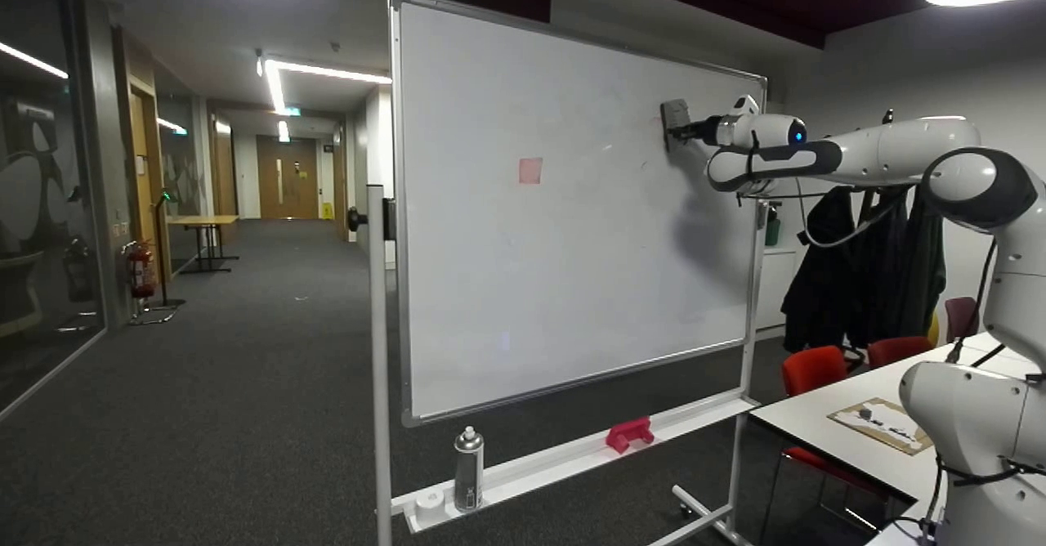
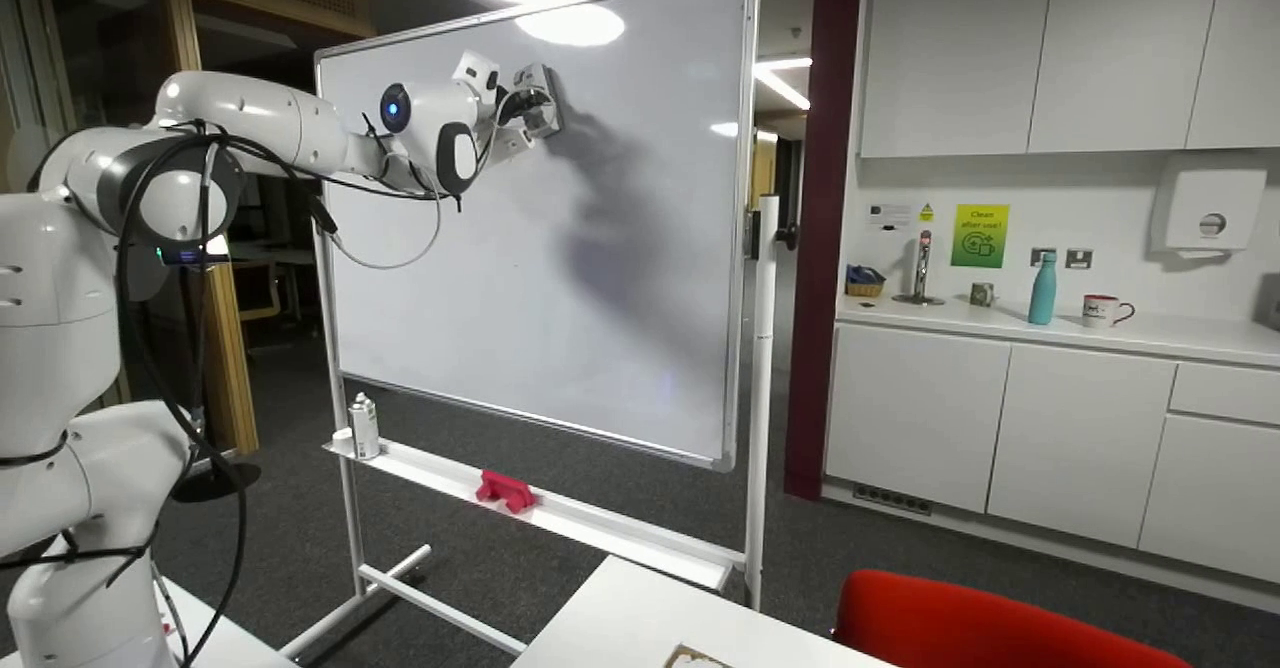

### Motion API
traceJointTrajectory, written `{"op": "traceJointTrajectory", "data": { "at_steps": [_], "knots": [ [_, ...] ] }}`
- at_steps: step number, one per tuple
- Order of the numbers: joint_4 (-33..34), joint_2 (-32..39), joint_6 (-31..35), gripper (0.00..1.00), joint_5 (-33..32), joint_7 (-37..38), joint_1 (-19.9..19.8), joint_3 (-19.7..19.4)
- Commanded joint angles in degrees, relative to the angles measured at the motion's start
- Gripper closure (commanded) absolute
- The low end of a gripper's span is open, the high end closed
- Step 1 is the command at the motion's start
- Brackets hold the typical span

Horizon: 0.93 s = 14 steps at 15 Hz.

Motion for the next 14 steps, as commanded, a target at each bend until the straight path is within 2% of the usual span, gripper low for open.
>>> {"op": "traceJointTrajectory", "data": {
  "at_steps": [1,8,14],
  "knots": [
    [0.3,-0.4,-1.8,0.65,-1.0,-2.9,7.3,-2.8],
    [0.9,-1.0,-1.7,0.65,-1.1,-6.6,14.8,-7.8],
    [4.8,-3.9,-2.8,0.65,-1.5,-6.4,15.7,-9.2]
  ]
}}
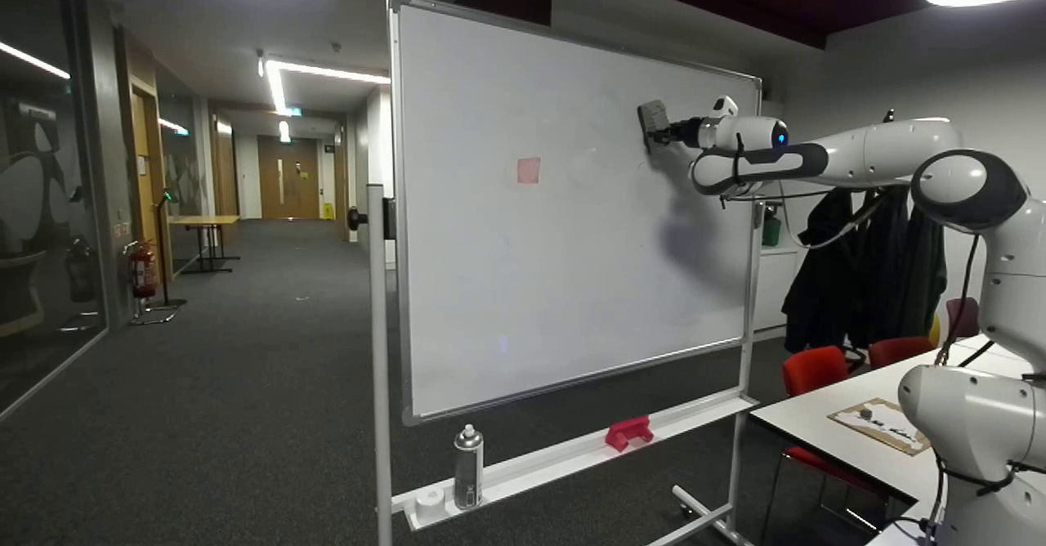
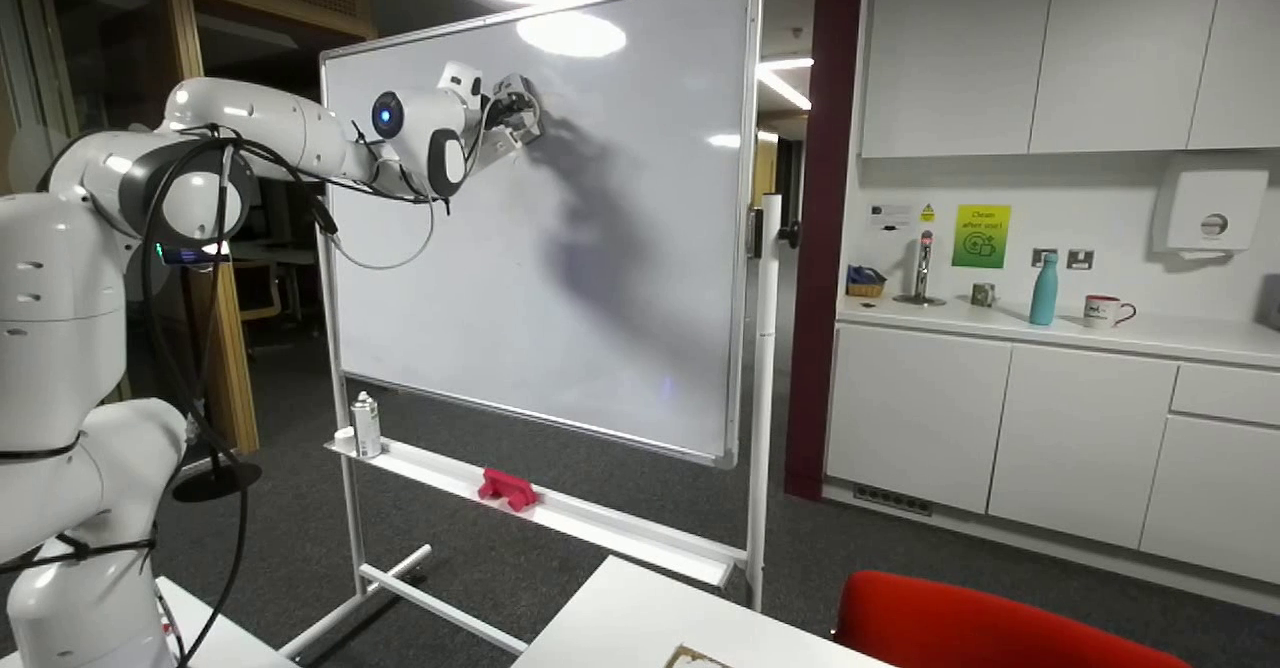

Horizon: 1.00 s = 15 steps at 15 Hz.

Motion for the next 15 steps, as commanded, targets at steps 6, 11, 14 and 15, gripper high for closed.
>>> {"op": "traceJointTrajectory", "data": {
  "at_steps": [6,11,14,15],
  "knots": [
    [7.2,-7.9,-4.1,0.65,-1.3,-1.6,2.9,-0.9],
    [10.1,-10.9,-5.3,0.65,-1.3,-1.3,2.6,-0.3],
    [11.4,-12.2,-5.5,0.65,-1.4,-1.3,2.4,0.4],
    [12.0,-12.8,-5.5,0.65,-1.5,-1.3,2.4,0.5]
  ]
}}
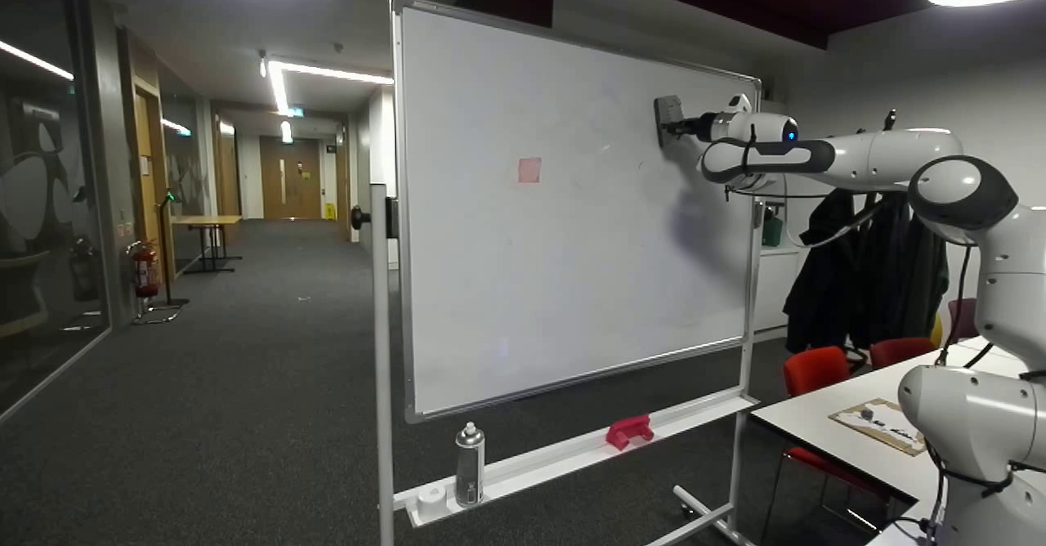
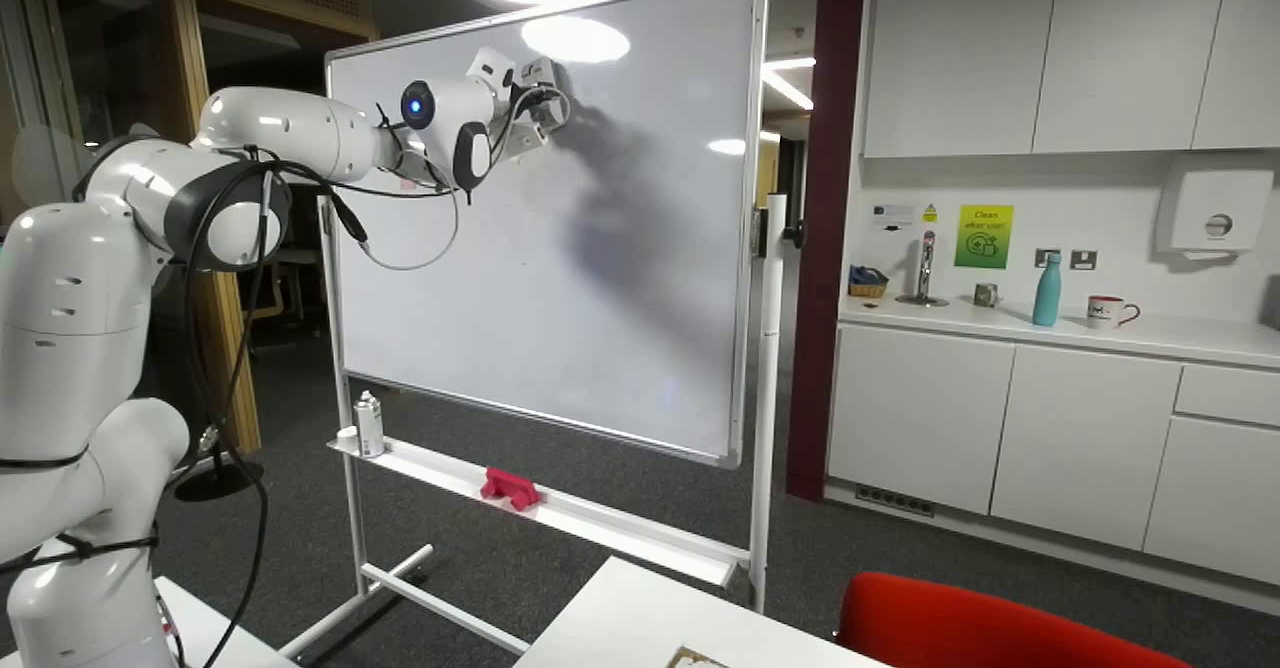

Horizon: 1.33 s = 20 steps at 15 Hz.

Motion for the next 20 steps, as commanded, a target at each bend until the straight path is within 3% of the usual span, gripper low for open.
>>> {"op": "traceJointTrajectory", "data": {
  "at_steps": [1,11,20],
  "knots": [
    [4.7,-5.0,-2.9,0.65,-1.4,-1.5,1.1,0.3],
    [8.7,-11.4,-3.3,0.65,-6.0,-0.6,-1.7,4.1],
    [4.0,-11.7,-1.0,0.65,-12.1,-1.9,-1.6,4.8]
  ]
}}
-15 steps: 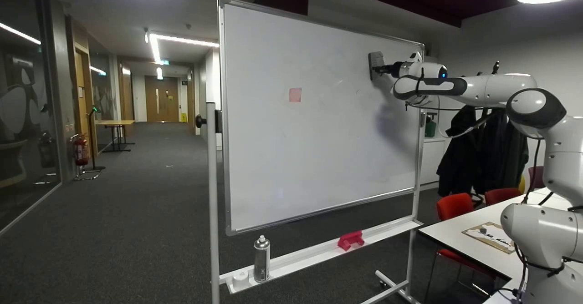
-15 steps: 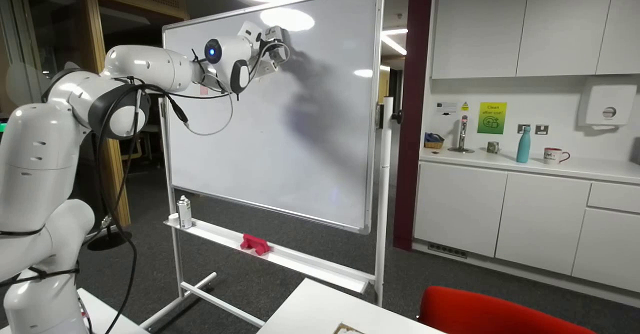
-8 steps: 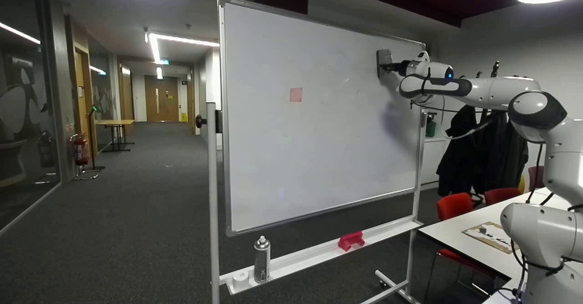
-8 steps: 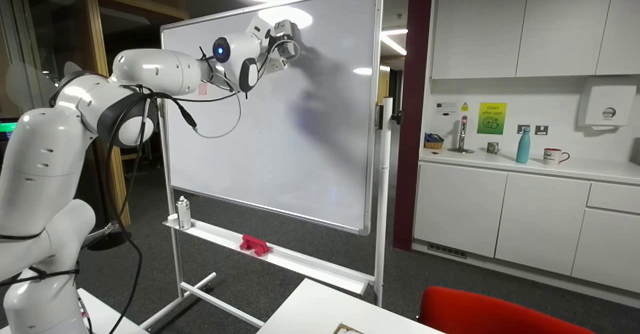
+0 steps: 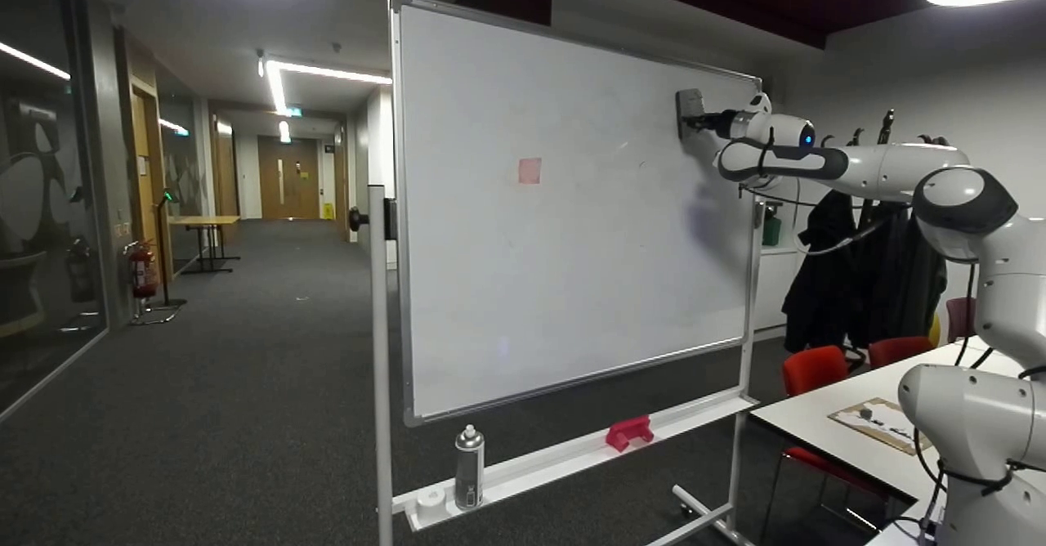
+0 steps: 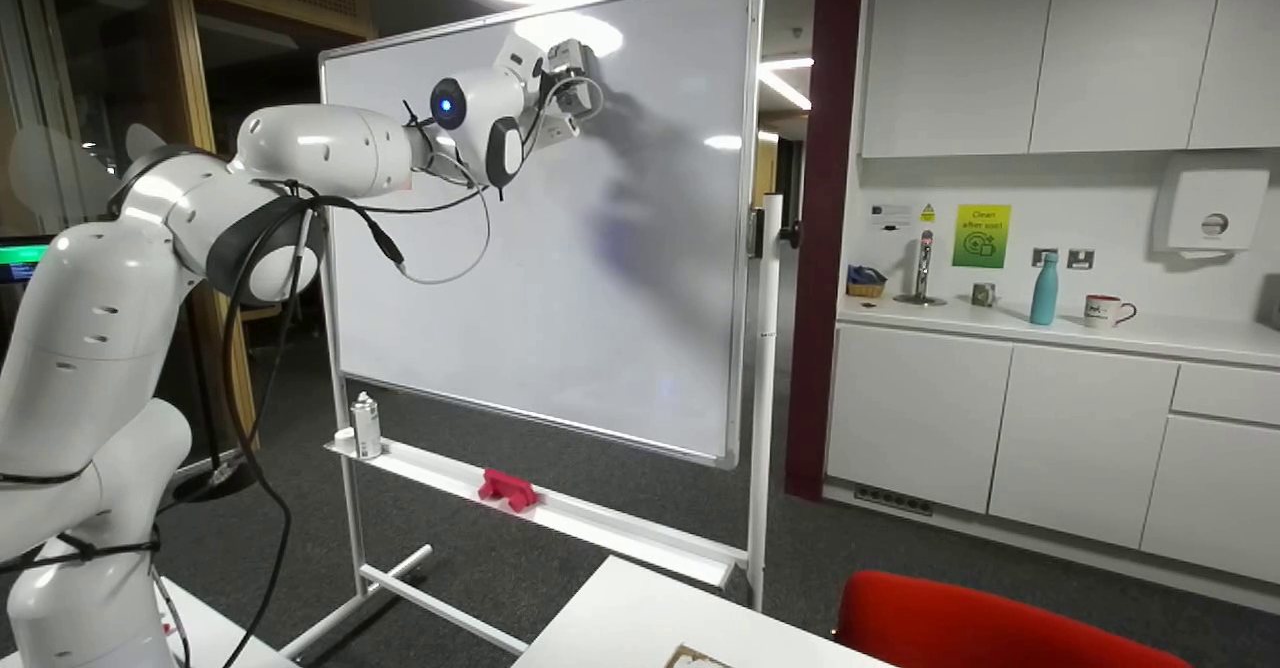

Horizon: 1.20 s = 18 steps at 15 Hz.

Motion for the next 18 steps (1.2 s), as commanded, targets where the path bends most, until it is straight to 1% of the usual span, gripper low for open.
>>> {"op": "traceJointTrajectory", "data": {
  "at_steps": [1,8,10,18],
  "knots": [
    [-3.3,-1.4,-0.3,0.65,-2.9,-2.6,1.2,-0.4],
    [-10.4,0.4,4.6,0.65,-6.9,-4.6,0.9,-1.0],
    [-12.2,1.5,6.0,0.65,-7.7,-3.9,1.2,-2.0],
    [-18.7,5.7,6.2,0.65,-7.7,-3.0,0.3,-1.6]
  ]
}}
